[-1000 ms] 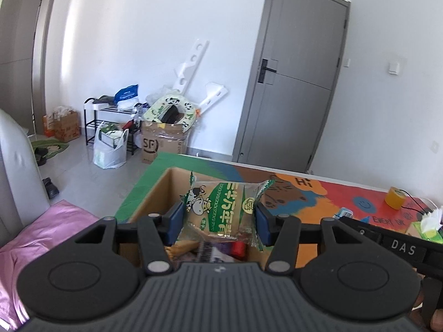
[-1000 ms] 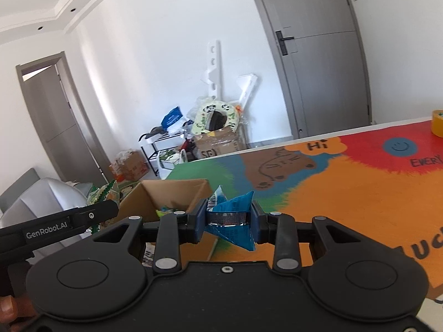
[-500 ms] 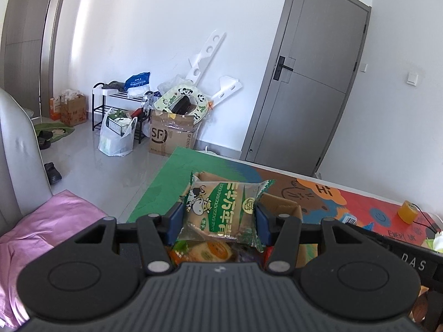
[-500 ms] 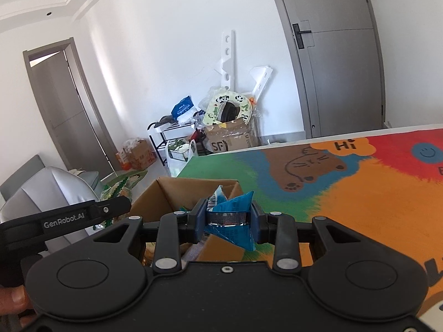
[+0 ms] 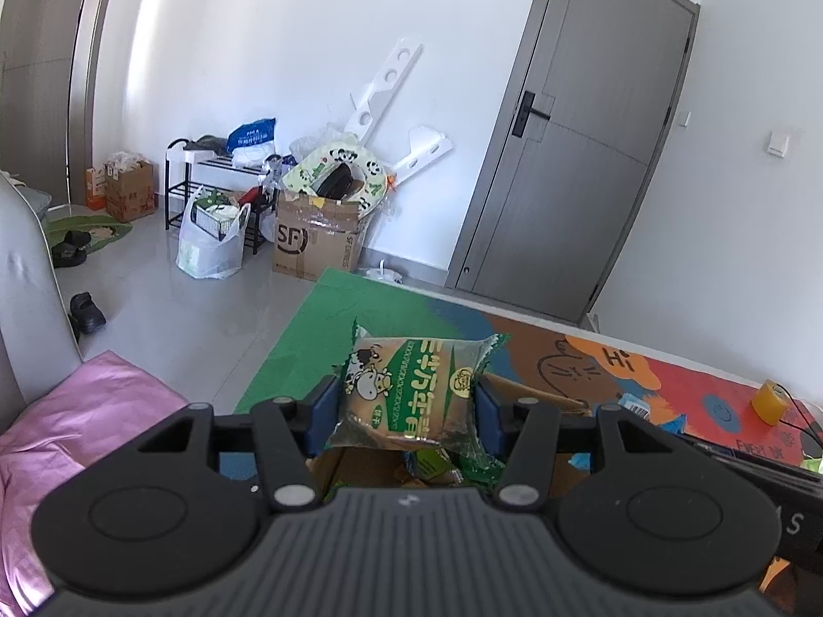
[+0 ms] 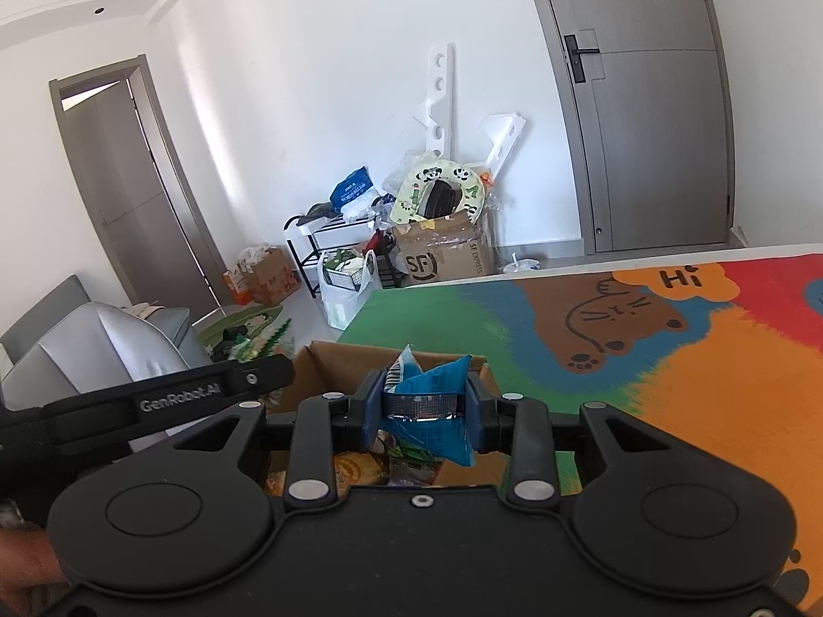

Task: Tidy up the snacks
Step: 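Carry cake bag with left gripper while right gripper carries blue packet to box, then open both grippers to drop cake bag and blue packet into box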

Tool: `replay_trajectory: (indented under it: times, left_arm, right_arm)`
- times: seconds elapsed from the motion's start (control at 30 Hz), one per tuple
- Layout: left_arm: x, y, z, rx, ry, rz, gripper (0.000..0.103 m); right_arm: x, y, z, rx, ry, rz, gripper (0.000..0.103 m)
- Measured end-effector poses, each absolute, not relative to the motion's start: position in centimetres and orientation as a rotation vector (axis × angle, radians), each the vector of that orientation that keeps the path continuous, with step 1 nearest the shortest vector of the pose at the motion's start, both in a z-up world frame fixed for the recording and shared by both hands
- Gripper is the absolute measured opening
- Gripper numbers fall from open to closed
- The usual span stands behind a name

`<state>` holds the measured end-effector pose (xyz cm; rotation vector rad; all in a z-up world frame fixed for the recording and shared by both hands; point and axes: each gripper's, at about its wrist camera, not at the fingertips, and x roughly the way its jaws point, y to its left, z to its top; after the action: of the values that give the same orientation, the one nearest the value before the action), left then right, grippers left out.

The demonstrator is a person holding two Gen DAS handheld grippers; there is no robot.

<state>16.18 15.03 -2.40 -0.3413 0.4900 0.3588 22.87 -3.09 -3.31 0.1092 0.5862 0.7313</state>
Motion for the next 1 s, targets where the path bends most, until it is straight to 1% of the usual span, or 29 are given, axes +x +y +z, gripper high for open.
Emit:
replay_trajectory:
  times: [0.1, 0.17, 0.27, 0.67, 0.7, 0.77, 0.8, 0.83, 1.0]
  left_arm:
    - [16.8, 15.3, -2.8, -0.353, 0.511, 0.366, 0.058]
    - [16.8, 15.4, -2.9, -0.372, 0.513, 0.377, 0.067]
    - [16.2, 15.4, -2.5, -0.366, 0.486, 0.390, 0.074]
    - [13.9, 16.8, -1.4, -0.406, 0.470, 0.444, 0.076]
    - [13.7, 16.9, -1.4, -0.409, 0.468, 0.449, 0.076]
    - [13.5, 17.3, -1.3, -0.414, 0.469, 0.456, 0.078]
    - [13.2, 17.3, -1.3, -0.415, 0.471, 0.460, 0.078]
    - [13.0, 17.3, -1.3, -0.416, 0.472, 0.462, 0.078]
    - [12.1, 17.2, -1.3, -0.416, 0.467, 0.471, 0.084]
  right_arm:
    - [23.1, -2.7, -3.6, 0.108, 0.597, 0.741, 0.033]
    - [23.0, -2.5, -3.8, 0.105, 0.604, 0.745, 0.033]
    - [23.2, -2.5, -3.9, 0.109, 0.610, 0.745, 0.033]
    - [23.5, -1.8, -3.6, 0.143, 0.629, 0.775, 0.033]
    - [23.4, -1.5, -3.6, 0.140, 0.628, 0.782, 0.035]
    - [23.2, -1.2, -3.5, 0.137, 0.626, 0.793, 0.042]
    - [23.1, -1.3, -3.4, 0.143, 0.623, 0.794, 0.051]
    - [23.1, -1.4, -3.3, 0.148, 0.620, 0.792, 0.054]
    - [23.0, -2.4, -2.9, 0.158, 0.621, 0.768, 0.054]
